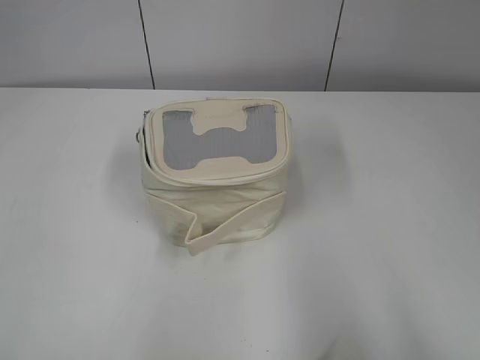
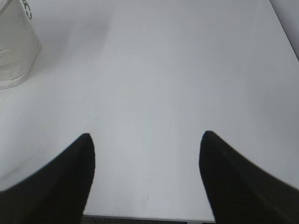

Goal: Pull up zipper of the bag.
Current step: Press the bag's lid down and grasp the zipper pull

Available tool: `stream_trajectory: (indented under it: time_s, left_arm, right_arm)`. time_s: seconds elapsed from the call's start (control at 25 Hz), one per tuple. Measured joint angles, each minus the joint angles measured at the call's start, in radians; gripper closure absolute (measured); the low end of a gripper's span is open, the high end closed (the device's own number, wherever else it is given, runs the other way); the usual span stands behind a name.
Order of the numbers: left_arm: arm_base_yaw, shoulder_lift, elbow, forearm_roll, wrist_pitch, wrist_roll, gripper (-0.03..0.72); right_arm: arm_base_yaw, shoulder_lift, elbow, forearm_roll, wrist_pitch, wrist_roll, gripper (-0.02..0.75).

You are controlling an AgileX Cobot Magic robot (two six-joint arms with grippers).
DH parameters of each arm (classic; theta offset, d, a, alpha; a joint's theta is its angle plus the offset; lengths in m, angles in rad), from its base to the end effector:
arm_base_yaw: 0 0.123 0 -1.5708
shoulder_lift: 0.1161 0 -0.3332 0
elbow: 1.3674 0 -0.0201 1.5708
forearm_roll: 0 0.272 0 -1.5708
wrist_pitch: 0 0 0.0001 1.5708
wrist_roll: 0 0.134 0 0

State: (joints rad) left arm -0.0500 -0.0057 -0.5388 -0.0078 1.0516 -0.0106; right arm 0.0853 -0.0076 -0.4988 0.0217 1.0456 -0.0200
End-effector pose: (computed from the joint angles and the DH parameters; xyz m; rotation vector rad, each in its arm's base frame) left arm -0.0013 -0.0008 0.2819 0.0397 1.9905 -0.0484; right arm 0.0032 0.0028 0.2693 -0.1074 2.0203 0.0672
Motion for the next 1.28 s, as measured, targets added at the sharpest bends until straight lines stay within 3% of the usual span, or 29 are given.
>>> stream_trajectory:
  time_s: [1.28]
  left_arm:
    - [0.000,0.000,0.000,0.000,0.000,0.000,0.448]
  right_arm:
    - [0.000,0.000,0.000,0.007,-0.001,-0.002,0.192]
